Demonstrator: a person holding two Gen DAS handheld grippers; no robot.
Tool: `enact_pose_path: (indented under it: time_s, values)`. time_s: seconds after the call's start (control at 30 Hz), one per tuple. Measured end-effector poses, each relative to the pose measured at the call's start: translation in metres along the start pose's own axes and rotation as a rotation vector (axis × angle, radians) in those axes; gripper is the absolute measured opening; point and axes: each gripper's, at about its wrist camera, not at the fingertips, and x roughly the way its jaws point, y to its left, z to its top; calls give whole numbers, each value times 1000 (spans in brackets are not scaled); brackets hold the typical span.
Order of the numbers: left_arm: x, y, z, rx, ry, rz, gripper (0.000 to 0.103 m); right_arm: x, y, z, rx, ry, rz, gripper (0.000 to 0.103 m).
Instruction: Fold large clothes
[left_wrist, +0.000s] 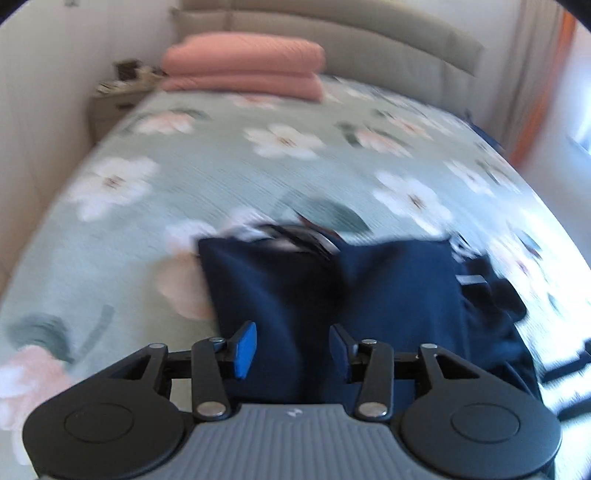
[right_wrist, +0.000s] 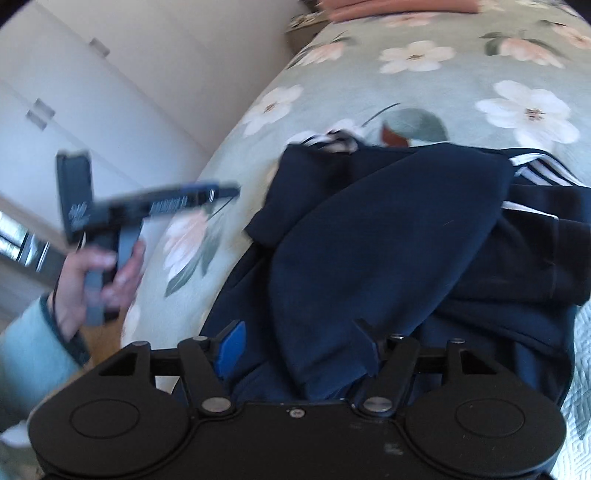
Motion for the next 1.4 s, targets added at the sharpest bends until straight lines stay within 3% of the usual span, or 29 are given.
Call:
enact_pose_path:
  time_s: [0.1,0.23,0.37,0.47,0.53,0.57,0.6,0.63,0.67,0.8,0.97,1.03,1.1,1.17,1.23,1.27,1.33,1.4]
  values:
    - [15,-10,-11,1,41,-48,51,24,-20,-8,144,-18,-74,77]
    - [31,-10,-24,-33,84,-70,54,46,-41,-29,302,-20,-12,77]
    - [39,6,-32,-140,100,-86,67,66,-44,-41,385,16,16,77]
    - [59,16,-39,-233,155,-186,62,80,-44,-52,422,22,18,78]
    - [79,17,-46,-266,207,-218,45,84,-40,-57,422,-9,33,74]
    - [88,17,-48,-272,241,-206,24,85,-36,-58,417,-16,18,57]
    - [93,18,-50,-269,256,-197,9,85,-32,-59,411,-10,4,28]
    - [93,18,-50,-271,249,-202,9,83,-28,-59,408,-17,-7,10]
    - [89,19,-51,-280,229,-213,8,81,-26,-59,411,-36,-14,2]
    - [56,14,-48,-252,156,-265,8,50,-10,-58,357,-106,-67,2]
    - [14,5,-49,-298,99,-351,9,-6,13,-50,244,-148,-66,2]
    - [13,3,-52,-295,105,-256,16,-6,16,-51,215,-106,-61,3]
    - [37,13,-66,-335,199,-62,21,0,12,-53,202,-66,-67,12]
    - [56,30,-84,-396,285,31,20,18,10,-56,206,-26,-90,24]
    - [46,43,-98,-494,255,-53,20,32,6,-61,231,4,-98,56]
    - [37,44,-102,-516,223,-89,21,39,5,-64,248,12,-85,77]
    - [22,39,-108,-512,193,-104,22,49,0,-68,289,4,-20,79]
    - [16,30,-114,-498,190,-105,22,59,-7,-70,329,0,-17,79]
